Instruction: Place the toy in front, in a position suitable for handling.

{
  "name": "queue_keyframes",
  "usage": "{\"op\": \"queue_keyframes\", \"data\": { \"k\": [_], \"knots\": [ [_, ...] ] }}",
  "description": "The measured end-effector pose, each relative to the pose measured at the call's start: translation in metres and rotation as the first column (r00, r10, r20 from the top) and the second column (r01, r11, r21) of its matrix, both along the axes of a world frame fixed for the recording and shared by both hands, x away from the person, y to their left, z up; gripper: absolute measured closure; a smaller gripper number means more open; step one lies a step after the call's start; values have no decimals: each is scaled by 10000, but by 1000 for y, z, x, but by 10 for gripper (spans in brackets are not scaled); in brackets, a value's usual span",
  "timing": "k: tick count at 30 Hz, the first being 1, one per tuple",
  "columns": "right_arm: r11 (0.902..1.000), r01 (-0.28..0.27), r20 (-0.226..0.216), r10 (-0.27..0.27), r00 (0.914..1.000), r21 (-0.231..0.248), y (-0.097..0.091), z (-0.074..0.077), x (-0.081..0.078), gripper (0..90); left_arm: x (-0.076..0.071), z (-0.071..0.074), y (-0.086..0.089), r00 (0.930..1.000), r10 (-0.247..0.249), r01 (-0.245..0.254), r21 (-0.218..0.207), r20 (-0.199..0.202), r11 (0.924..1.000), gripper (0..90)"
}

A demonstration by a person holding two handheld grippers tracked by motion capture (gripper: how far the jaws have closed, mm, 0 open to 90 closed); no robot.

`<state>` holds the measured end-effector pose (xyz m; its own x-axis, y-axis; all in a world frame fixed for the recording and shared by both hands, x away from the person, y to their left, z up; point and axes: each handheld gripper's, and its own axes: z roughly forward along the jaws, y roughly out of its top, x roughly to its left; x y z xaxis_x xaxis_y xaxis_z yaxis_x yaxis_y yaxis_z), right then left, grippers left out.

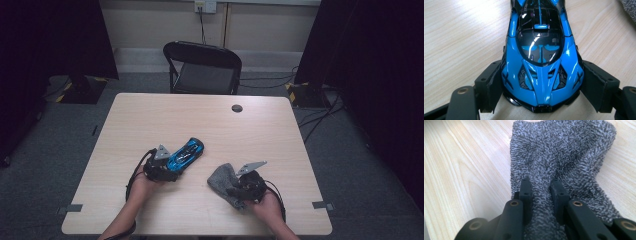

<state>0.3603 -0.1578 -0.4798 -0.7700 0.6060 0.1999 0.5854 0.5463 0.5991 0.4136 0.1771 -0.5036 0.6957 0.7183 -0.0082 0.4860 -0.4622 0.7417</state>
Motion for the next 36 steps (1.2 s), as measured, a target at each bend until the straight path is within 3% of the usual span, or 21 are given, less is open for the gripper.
{"op": "queue_keyframes", "data": {
  "k": [9,12,21,27,29,30,31,32,33,35,36],
  "knots": [
    [9995,-214,-22,215,9998,227,9,13,4,761,0,0,0,10000,5,-5,23,12,10000,246],
    [9995,-275,187,272,9995,157,12,21,7,762,0,0,0,10000,1,-1,36,17,10000,246],
    [9965,-351,591,307,9978,754,27,50,26,764,0,0,0,10000,-2,2,31,16,10000,245],
    [9974,-653,803,627,9948,299,63,56,47,765,0,0,0,10000,7,-7,-21,-30,10000,246],
    [9956,-931,907,921,9916,67,79,55,53,764,0,0,0,10000,5,-5,16,-6,10000,246],
    [9936,-1102,1021,1120,9885,-227,96,53,58,764,0,0,0,10000,1,-1,-29,-32,10000,246],
    [9936,-1102,1021,1120,9885,-227,96,53,58,764,0,0,0,10000,1,-1,-29,-32,10000,246],
    [9898,-1334,1080,1382,9845,-501,113,51,63,764,0,0,0,10000,8,-8,-54,-50,10000,246],
    [9898,-1334,1080,1382,9845,-501,113,51,63,764,0,0,0,10000,7,-8,-59,-50,10000,246],
    [9853,-1594,951,1648,9817,-622,134,49,70,764,0,0,0,10000,-1,1,-21,-35,10000,246],
    [9806,-1726,983,1815,9785,-932,142,48,71,763,0,0,0,10000,-2,2,-23,-34,10000,246]
  ]
}}
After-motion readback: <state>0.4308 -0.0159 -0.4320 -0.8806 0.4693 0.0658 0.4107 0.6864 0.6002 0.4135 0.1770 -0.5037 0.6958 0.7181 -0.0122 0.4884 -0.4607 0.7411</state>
